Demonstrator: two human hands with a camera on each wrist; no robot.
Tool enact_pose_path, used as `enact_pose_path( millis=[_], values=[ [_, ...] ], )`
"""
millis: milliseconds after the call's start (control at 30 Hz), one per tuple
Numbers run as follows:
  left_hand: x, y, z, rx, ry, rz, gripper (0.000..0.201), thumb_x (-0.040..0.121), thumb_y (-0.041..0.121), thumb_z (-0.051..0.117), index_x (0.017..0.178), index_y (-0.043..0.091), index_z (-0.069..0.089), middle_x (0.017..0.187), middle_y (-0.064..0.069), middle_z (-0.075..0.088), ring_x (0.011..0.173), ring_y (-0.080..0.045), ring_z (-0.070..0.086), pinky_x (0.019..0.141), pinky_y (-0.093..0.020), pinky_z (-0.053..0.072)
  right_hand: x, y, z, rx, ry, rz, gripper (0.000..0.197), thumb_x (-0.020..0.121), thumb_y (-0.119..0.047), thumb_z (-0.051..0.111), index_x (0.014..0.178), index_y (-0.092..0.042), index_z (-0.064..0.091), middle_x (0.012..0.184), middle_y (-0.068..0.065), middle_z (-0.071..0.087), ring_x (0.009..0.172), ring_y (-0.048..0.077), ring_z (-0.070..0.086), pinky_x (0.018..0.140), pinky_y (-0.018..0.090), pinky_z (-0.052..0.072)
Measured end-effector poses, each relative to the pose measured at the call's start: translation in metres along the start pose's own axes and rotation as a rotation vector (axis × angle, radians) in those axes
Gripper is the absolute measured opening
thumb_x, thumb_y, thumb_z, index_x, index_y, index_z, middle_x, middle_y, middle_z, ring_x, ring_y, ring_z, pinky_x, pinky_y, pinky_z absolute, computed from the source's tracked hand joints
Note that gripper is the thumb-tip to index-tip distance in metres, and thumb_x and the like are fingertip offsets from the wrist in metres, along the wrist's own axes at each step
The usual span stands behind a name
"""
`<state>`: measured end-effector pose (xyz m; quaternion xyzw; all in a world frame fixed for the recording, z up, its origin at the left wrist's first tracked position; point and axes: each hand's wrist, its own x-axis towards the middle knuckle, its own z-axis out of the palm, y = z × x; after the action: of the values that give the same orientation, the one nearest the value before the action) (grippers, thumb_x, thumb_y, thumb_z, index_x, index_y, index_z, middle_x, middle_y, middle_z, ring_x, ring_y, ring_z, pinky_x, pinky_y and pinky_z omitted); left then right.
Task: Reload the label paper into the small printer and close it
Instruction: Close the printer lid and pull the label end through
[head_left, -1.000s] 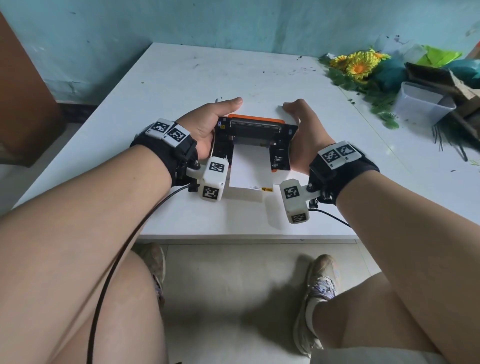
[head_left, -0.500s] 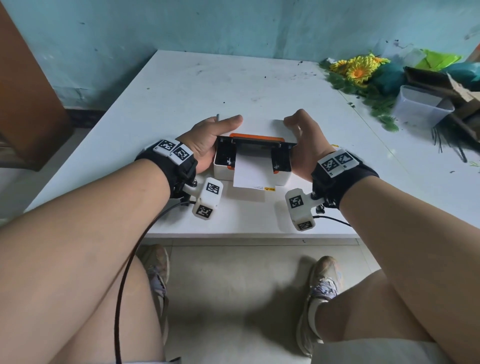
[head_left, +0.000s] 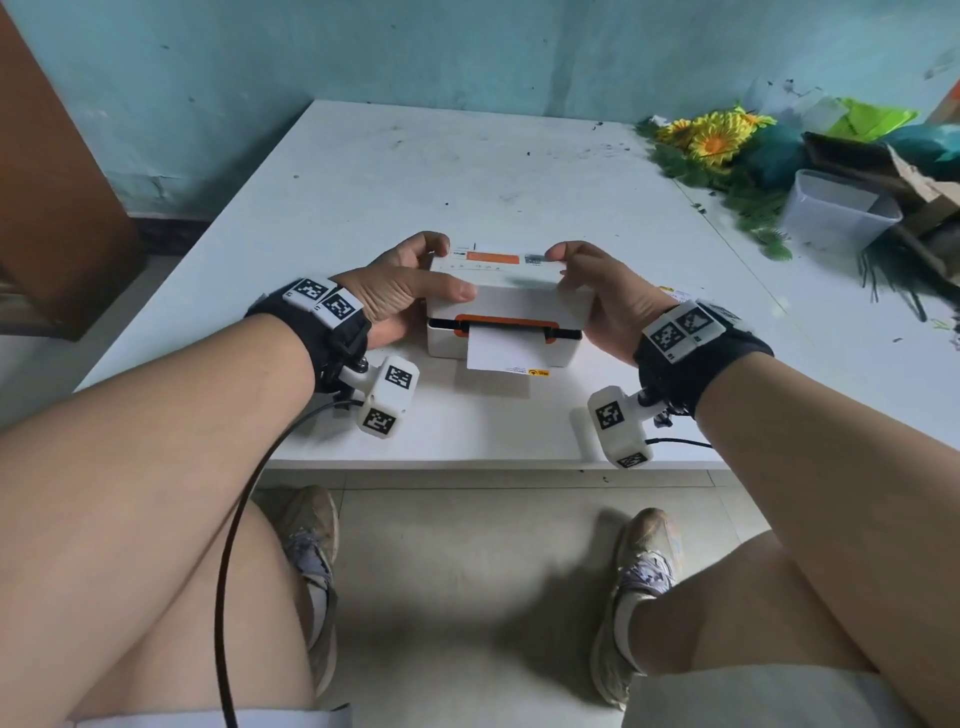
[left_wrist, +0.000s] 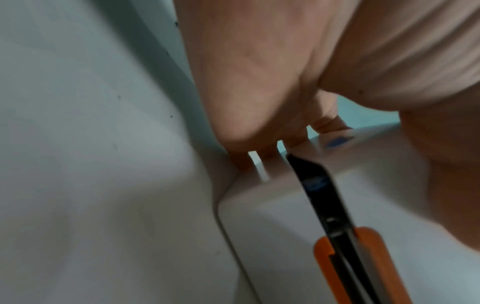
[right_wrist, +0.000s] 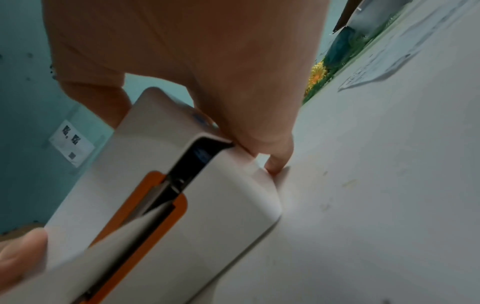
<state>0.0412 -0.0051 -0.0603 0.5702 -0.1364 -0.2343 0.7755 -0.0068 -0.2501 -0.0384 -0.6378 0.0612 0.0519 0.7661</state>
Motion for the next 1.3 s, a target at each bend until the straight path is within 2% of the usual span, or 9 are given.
enact_pose_path(
  millis=[233, 367, 433, 533, 633, 800, 867, 1000, 1300],
  values=[
    [-0.005, 0.003, -0.001, 0.142, 0.031, 0.004, 0.060, 0.050, 0.003, 0.091, 0.093, 0.026, 0.056, 0.107, -0.006, 0.072, 0.095, -0.020, 0.072, 0.085, -0.029, 0.062, -0.008, -0.007, 0.006, -0.067, 0.043, 0.014, 0.025, 0.068, -0.004, 0.053, 0.084, -0.019, 0.065, 0.081, 0.003, 0.055, 0.074, 0.020, 0.051, 0.063, 0.029, 0.044],
    [-0.012, 0.008, 0.002, 0.260, 0.108, -0.003, 0.066, 0.045, 0.016, 0.098, 0.102, 0.026, 0.066, 0.109, -0.008, 0.073, 0.098, -0.021, 0.069, 0.099, -0.032, 0.058, -0.015, -0.011, 0.010, -0.109, 0.099, 0.045, 0.031, 0.078, -0.004, 0.059, 0.101, -0.020, 0.073, 0.087, 0.003, 0.063, 0.083, 0.021, 0.058, 0.090, 0.038, 0.058],
    [-0.017, 0.014, 0.007, 0.324, 0.142, -0.022, 0.070, 0.044, 0.018, 0.101, 0.106, 0.025, 0.069, 0.117, -0.012, 0.074, 0.100, -0.019, 0.069, 0.093, -0.026, 0.059, -0.020, -0.013, 0.013, -0.159, 0.141, 0.069, 0.041, 0.080, -0.007, 0.062, 0.114, -0.026, 0.074, 0.100, 0.004, 0.070, 0.093, 0.024, 0.064, 0.105, 0.047, 0.056],
    [-0.022, 0.023, 0.015, 0.403, 0.177, -0.065, 0.070, 0.054, 0.009, 0.103, 0.114, 0.022, 0.069, 0.134, -0.016, 0.073, 0.102, -0.015, 0.069, 0.080, -0.016, 0.054, -0.028, -0.020, 0.019, -0.297, 0.225, 0.102, 0.053, 0.074, -0.018, 0.069, 0.126, -0.028, 0.068, 0.115, 0.003, 0.071, 0.106, 0.025, 0.069, 0.103, 0.055, 0.058],
    [-0.025, 0.031, 0.023, 0.478, 0.242, -0.145, 0.057, 0.068, 0.012, 0.098, 0.116, 0.029, 0.071, 0.132, -0.004, 0.075, 0.099, -0.014, 0.067, 0.077, -0.027, 0.050, -0.035, -0.026, 0.024, -0.422, 0.259, 0.165, 0.028, 0.070, -0.020, 0.068, 0.097, -0.012, 0.067, 0.100, 0.008, 0.064, 0.103, 0.032, 0.070, 0.098, 0.061, 0.058],
    [-0.025, 0.035, 0.036, 0.358, 0.352, -0.265, 0.080, 0.035, 0.008, 0.101, 0.109, 0.027, 0.074, 0.122, -0.009, 0.078, 0.126, -0.028, 0.067, 0.111, -0.058, 0.050, -0.047, -0.033, 0.034, -0.589, 0.316, 0.175, 0.013, 0.094, -0.022, 0.066, 0.097, -0.012, 0.059, 0.106, 0.009, 0.071, 0.105, 0.027, 0.071, 0.095, 0.040, 0.063],
    [-0.022, 0.033, 0.040, 0.342, 0.392, -0.260, 0.084, 0.029, 0.007, 0.105, 0.106, 0.026, 0.075, 0.120, -0.008, 0.078, 0.128, -0.030, 0.066, 0.112, -0.057, 0.050, -0.057, -0.038, 0.045, -0.634, 0.286, 0.130, 0.009, 0.103, -0.018, 0.060, 0.109, -0.010, 0.059, 0.094, 0.001, 0.060, 0.087, 0.018, 0.063, 0.075, 0.021, 0.062],
    [-0.019, 0.027, 0.045, 0.385, 0.422, -0.245, 0.050, 0.073, 0.001, 0.094, 0.109, 0.029, 0.073, 0.122, -0.004, 0.073, 0.130, -0.028, 0.063, 0.114, -0.052, 0.050, -0.061, -0.040, 0.053, -0.954, 0.221, 0.147, 0.034, 0.107, -0.006, 0.052, 0.140, -0.004, 0.058, 0.139, 0.004, 0.064, 0.125, 0.029, 0.065, 0.080, 0.019, 0.053],
    [-0.004, 0.026, 0.055, 0.368, 0.384, -0.241, 0.052, 0.089, 0.006, 0.077, 0.133, 0.032, 0.069, 0.142, 0.000, 0.064, 0.140, -0.026, 0.054, 0.119, -0.052, 0.044, -0.048, -0.040, 0.056, -1.236, 0.242, 0.101, 0.030, 0.108, -0.010, 0.051, 0.137, -0.006, 0.060, 0.127, 0.007, 0.066, 0.130, 0.026, 0.063, 0.108, 0.029, 0.046]
  ],
)
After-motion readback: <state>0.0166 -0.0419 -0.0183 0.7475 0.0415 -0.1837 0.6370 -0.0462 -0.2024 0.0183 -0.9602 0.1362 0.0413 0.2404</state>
